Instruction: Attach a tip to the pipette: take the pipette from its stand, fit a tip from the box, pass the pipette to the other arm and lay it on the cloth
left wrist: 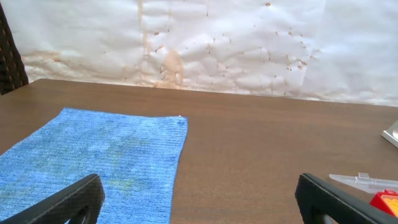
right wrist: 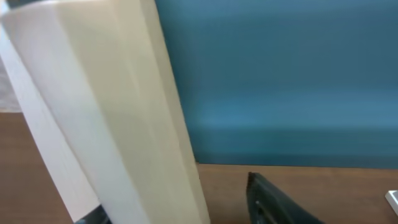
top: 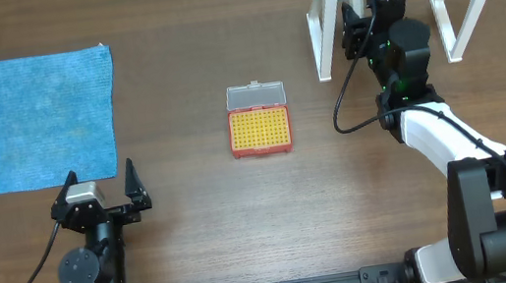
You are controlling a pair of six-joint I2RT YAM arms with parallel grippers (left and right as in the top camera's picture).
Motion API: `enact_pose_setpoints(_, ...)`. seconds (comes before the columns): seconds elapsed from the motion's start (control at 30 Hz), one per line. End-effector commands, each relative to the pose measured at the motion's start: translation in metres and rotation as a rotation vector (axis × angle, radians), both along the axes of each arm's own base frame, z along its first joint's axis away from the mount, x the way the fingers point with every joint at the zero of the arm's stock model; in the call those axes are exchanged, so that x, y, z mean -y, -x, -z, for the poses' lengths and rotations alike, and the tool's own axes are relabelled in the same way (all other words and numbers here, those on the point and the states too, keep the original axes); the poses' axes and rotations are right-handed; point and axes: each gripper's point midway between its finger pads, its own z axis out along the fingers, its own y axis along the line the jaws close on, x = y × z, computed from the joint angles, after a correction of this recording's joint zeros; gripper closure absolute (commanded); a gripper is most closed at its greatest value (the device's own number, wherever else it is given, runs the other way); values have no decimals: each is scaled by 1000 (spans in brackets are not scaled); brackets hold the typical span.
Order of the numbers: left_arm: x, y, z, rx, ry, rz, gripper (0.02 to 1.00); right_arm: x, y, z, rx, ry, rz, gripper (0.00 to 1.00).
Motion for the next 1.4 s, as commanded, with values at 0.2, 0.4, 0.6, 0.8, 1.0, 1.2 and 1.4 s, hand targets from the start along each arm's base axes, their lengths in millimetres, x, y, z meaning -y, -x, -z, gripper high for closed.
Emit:
enact_pose_setpoints(0.2,0,0,2,-8,5,-3,20,0,-6,-8,21,-2,9,588)
enact_pose_setpoints(0.4,0,0,2,-8,6,-3,20,0,-5,-8,22,-2,8,717)
enact_pose_setpoints(0.6,0,0,2,-8,6,-3,20,0,-5,-13,32,-2,8,776)
enact_pose_setpoints(0.8,0,0,2,-8,6,-3,20,0,-1,-20,32,-2,8,851)
enact_pose_setpoints(1.0,0,0,2,-8,6,-3,20,0,4,-31,43,-2,8,917)
enact_pose_setpoints(1.2,0,0,2,-8,6,-3,20,0,7,-43,70,1,8,919)
enact_pose_setpoints(1.4,0,0,2,-8,6,-3,20,0,12,-60,107,0,8,919)
